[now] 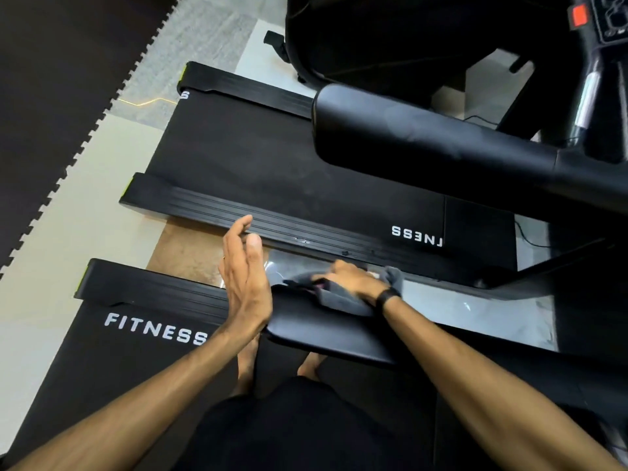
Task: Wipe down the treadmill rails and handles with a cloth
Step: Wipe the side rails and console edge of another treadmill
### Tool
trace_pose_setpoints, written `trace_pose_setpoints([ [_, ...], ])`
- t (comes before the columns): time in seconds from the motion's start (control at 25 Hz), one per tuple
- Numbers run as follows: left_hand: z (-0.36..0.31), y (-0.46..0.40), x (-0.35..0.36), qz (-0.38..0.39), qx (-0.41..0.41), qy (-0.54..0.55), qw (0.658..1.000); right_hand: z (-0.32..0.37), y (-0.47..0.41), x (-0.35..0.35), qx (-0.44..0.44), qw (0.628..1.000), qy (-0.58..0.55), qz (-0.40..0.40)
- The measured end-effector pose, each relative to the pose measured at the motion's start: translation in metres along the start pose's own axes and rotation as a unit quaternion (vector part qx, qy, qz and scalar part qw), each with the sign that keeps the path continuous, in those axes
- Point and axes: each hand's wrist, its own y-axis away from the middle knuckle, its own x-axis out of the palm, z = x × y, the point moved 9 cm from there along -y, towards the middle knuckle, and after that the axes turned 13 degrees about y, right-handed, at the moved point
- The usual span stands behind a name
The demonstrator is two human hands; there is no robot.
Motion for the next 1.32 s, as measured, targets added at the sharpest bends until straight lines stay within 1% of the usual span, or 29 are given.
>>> trace_pose_setpoints([
  [0.08,0.003,0.0,-0.006,-0.015,0.007,0.021,1.0,0.052,0.02,-0.016,-0.045,0.996,0.007,-0.078],
  [0.16,0.007,-0.001,-0.008,-0.017,-0.001,0.033,0.999,0.068,0.053,-0.025,-0.094,0.973,0.056,-0.203],
  [0.2,0.009,-0.002,-0.007,-0.014,-0.007,0.03,0.999,0.066,0.078,-0.025,-0.12,0.953,0.076,-0.267],
  [0.24,0.01,-0.002,-0.006,-0.01,-0.013,0.024,1.0,0.057,0.103,-0.021,-0.148,0.935,0.084,-0.311],
  [0.32,0.011,-0.002,-0.003,0.001,-0.017,0.012,1.0,0.016,0.144,-0.013,-0.183,0.914,0.076,-0.355],
  [0.36,0.013,-0.002,-0.002,0.006,-0.019,0.009,1.0,-0.017,0.151,-0.012,-0.17,0.915,0.069,-0.358],
  [0.4,0.014,-0.002,-0.001,0.01,-0.025,0.007,1.0,-0.052,0.15,-0.013,-0.133,0.928,0.059,-0.342],
  [0.48,0.014,-0.002,0.001,0.025,-0.035,-0.006,0.999,-0.122,0.13,-0.017,0.0,0.964,0.044,-0.261],
  [0.56,0.011,-0.002,0.01,0.062,-0.031,-0.057,0.996,-0.162,0.101,-0.021,0.115,0.977,0.023,-0.176],
  [0.6,0.006,-0.002,0.015,0.089,-0.008,-0.098,0.991,-0.165,0.085,-0.019,0.144,0.98,0.022,-0.134],
  [0.64,0.002,-0.001,0.02,0.114,0.02,-0.136,0.984,-0.156,0.069,-0.014,0.151,0.984,0.03,-0.091],
  [0.72,-0.005,0.0,0.028,0.15,0.054,-0.174,0.972,-0.115,0.042,-0.006,0.135,0.989,0.046,-0.027],
  [0.76,-0.006,0.001,0.031,0.163,0.056,-0.179,0.969,-0.087,0.035,-0.004,0.119,0.992,0.046,-0.015],
  [0.8,-0.009,0.002,0.033,0.174,0.058,-0.182,0.966,-0.058,0.032,-0.005,0.099,0.994,0.044,-0.021],
  [0.88,-0.014,0.005,0.037,0.199,0.08,-0.191,0.958,-0.003,0.038,-0.014,0.048,0.995,0.048,-0.076],
  [0.92,-0.019,0.007,0.04,0.214,0.101,-0.197,0.951,0.018,0.049,-0.018,0.024,0.99,0.056,-0.126],
  [0.96,-0.025,0.008,0.045,0.23,0.122,-0.202,0.944,0.032,0.065,-0.021,0.003,0.978,0.074,-0.192],
  [1.04,-0.038,0.012,0.06,0.253,0.16,-0.202,0.932,0.043,0.105,-0.023,-0.03,0.935,0.119,-0.333],
  [1.12,-0.048,0.016,0.085,0.278,0.175,-0.191,0.925,0.029,0.135,-0.011,-0.045,0.906,0.112,-0.406],
  [1.2,-0.053,0.027,0.116,0.314,0.185,-0.187,0.912,-0.012,0.155,-0.001,-0.038,0.894,0.083,-0.438],
  [1.24,-0.055,0.035,0.129,0.336,0.191,-0.188,0.903,-0.039,0.162,0.0,-0.02,0.893,0.081,-0.442],
  [1.32,-0.056,0.052,0.147,0.375,0.201,-0.191,0.885,-0.106,0.178,-0.003,0.051,0.895,0.083,-0.436],
])
